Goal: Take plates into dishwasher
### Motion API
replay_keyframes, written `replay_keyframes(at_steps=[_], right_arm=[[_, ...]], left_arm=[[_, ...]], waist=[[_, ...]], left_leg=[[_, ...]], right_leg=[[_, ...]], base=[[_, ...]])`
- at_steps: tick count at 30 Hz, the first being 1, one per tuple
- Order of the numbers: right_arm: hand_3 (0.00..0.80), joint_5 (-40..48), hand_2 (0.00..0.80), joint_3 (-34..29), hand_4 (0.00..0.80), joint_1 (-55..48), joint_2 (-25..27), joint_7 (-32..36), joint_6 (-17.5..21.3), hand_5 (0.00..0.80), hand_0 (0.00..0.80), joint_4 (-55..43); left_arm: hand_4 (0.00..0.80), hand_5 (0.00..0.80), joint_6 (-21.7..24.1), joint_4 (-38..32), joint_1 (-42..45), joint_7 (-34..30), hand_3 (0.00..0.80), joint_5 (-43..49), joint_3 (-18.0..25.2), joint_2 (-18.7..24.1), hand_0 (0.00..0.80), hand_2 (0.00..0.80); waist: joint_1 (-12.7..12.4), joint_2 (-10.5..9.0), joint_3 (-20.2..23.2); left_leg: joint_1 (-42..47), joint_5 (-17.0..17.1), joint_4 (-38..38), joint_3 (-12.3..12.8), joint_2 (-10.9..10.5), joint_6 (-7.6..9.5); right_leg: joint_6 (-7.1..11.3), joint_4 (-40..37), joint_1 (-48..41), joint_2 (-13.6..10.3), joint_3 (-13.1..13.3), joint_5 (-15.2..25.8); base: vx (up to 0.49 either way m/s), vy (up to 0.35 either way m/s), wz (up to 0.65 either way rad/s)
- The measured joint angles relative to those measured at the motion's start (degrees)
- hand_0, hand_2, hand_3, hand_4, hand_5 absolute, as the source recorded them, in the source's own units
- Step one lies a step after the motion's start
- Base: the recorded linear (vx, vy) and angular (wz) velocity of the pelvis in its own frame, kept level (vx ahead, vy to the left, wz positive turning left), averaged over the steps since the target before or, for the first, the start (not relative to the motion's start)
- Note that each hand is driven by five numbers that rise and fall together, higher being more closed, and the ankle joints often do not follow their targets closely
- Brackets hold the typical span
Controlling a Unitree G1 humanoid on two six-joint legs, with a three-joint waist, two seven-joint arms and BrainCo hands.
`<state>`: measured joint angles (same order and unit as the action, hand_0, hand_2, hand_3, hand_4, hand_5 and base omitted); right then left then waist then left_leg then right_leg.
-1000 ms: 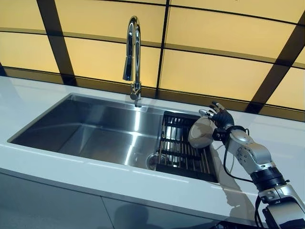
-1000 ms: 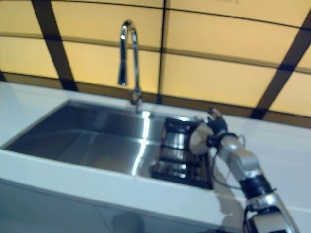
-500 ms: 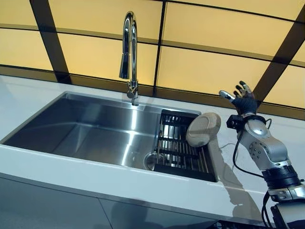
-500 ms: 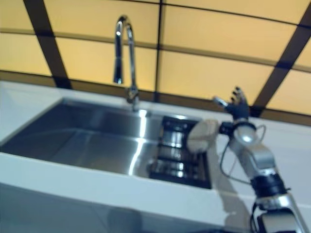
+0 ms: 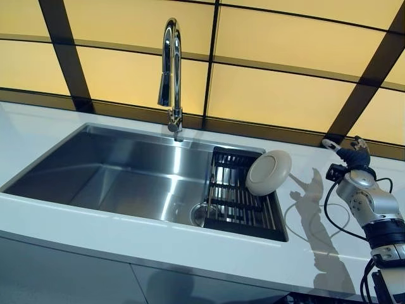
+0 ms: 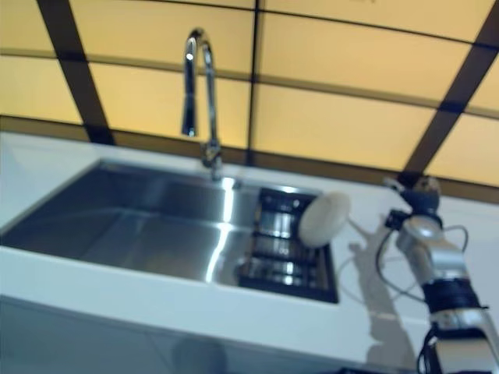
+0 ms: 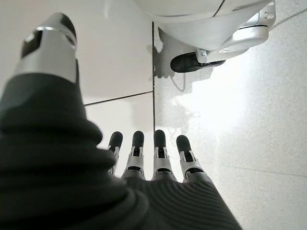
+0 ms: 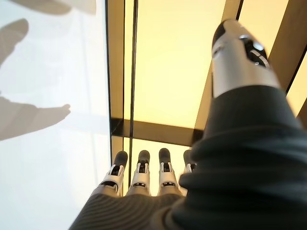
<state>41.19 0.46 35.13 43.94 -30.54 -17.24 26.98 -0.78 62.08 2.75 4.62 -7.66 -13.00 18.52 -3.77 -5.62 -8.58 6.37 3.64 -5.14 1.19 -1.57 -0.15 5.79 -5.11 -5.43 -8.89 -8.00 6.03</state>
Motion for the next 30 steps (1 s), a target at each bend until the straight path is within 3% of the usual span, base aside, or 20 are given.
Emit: replay_keyframes(at_steps=[14, 22, 30], right_arm=[[0.0, 0.0, 0.0, 0.2, 0.0, -0.4, -0.9, 3.0, -0.5, 0.0, 0.0, 4.4], [0.0, -5.2, 0.0, 3.0, 0.0, -1.5, -2.7, 18.5, 2.0, 0.0, 0.0, 5.1], [0.0, -6.8, 0.0, 3.0, 0.0, -4.1, 0.0, 34.0, 3.4, 0.0, 0.0, 11.7]], left_arm=[[0.0, 0.0, -0.1, -0.3, 0.6, -0.1, 0.0, 0.0, -1.7, 0.3, 0.0, 0.0], [0.0, 0.0, -0.1, -0.6, 0.7, -1.0, 0.0, 0.1, -1.7, 0.5, 0.0, 0.0], [0.0, 0.0, -0.1, -0.6, 1.2, -2.2, 0.0, 0.2, -1.6, 1.7, 0.0, 0.0]], waist=[[-0.2, 1.33, 0.5], [-0.4, 1.52, 0.4], [-1.3, 1.05, -0.2]], left_leg=[[0.0, 0.0, 0.0, -0.4, 0.0, 0.02], [0.0, 0.0, 0.0, -0.8, 0.0, 0.01], [0.0, 0.1, 0.1, -1.1, 0.0, -0.02]], right_leg=[[0.09, 0.0, -0.4, -0.1, -0.7, -0.1], [0.17, 0.0, -0.6, -0.1, -1.2, -0.2], [0.4, 0.0, -0.9, -0.2, -2.1, -0.4]], base=[[0.023, -0.003, 0.02], [0.014, -0.011, 0.03], [0.022, -0.053, 0.05]])
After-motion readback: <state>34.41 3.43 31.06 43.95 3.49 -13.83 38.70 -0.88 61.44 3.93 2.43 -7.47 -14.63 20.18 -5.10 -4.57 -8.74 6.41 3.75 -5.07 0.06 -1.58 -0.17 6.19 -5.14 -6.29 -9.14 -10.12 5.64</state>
